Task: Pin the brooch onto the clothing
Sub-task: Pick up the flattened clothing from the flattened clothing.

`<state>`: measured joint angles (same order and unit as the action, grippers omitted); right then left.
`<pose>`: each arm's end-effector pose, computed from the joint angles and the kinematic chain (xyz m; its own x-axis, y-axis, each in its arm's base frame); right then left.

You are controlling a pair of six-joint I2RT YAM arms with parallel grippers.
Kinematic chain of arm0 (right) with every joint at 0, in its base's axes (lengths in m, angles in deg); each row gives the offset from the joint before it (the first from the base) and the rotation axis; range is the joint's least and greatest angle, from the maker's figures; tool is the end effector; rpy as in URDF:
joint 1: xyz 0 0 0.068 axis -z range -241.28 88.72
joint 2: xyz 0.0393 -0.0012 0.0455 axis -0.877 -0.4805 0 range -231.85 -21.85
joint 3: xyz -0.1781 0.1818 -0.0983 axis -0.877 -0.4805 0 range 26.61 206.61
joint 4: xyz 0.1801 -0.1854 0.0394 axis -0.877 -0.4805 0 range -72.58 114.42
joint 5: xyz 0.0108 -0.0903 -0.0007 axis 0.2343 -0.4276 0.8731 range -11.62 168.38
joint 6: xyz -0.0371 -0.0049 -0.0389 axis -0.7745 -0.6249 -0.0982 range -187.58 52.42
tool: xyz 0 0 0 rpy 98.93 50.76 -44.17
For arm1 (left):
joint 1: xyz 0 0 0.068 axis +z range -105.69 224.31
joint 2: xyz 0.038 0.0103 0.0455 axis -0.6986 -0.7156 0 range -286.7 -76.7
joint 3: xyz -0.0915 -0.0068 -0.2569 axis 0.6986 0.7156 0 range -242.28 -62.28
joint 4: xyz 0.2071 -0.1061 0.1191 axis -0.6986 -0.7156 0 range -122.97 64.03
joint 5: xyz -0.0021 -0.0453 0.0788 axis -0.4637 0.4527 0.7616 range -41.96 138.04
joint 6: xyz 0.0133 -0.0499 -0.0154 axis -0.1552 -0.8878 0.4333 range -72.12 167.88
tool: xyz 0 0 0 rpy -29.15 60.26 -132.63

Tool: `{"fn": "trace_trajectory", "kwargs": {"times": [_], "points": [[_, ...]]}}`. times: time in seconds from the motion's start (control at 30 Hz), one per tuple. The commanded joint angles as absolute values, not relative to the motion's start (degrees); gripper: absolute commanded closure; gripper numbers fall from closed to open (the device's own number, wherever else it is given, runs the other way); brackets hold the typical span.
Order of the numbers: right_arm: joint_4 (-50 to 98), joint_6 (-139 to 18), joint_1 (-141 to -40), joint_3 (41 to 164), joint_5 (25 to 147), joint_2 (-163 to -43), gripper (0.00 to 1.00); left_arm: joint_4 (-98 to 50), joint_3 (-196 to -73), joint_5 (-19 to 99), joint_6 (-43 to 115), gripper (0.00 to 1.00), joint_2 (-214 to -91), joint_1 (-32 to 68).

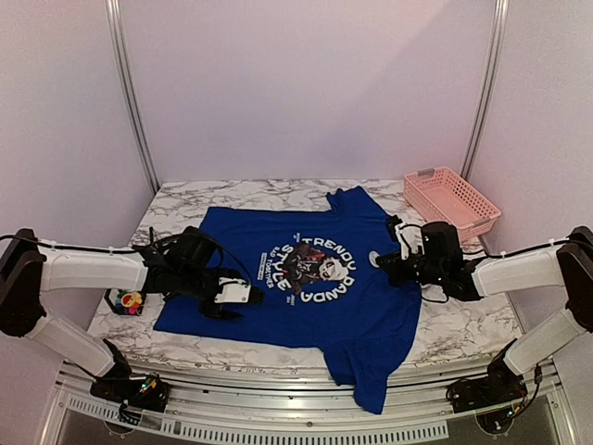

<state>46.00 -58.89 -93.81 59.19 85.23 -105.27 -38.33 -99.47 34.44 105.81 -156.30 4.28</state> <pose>0.2391 0.1575 0.1701 -0.5012 -0.1418 -0.8536 -0.5522 0.8119 0.1894 0.1909 -0.1712 0.1635 0.2858 0.8356 -0.4691 0.9170 -0.0964 0.3869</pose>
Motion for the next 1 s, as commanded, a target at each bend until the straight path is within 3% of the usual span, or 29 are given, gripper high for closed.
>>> {"fn": "trace_trajectory", "kwargs": {"times": [0.0, 0.1, 0.2, 0.43, 0.77, 0.97], "points": [[52.8, -62.6, -93.5, 56.6, 83.5, -104.0, 1.0, -40.0, -117.6, 27.3, 86.2, 0.34, -168.0, -1.9], [53.3, -62.5, -93.5, 56.8, 83.1, -104.8, 1.0, -38.8, -130.0, 25.2, 74.9, 0.33, -179.3, -5.6], [52.9, -60.4, -93.3, 56.5, 81.1, -104.7, 1.0, -40.2, -140.8, 24.9, 68.6, 0.24, -189.2, -8.1], [54.7, -59.4, -93.2, 54.3, 83.1, -102.4, 1.0, -41.2, -152.7, 31.8, 66.2, 0.16, -201.9, -12.2], [55.0, -59.9, -93.2, 53.1, 85.2, -102.9, 1.0, -45.9, -155.6, 44.0, 57.9, 0.16, -207.3, -14.4], [53.7, -60.1, -93.1, 53.6, 85.5, -102.5, 1.0, -47.4, -156.5, 40.7, 52.2, 0.18, -208.5, -14.6]]}}
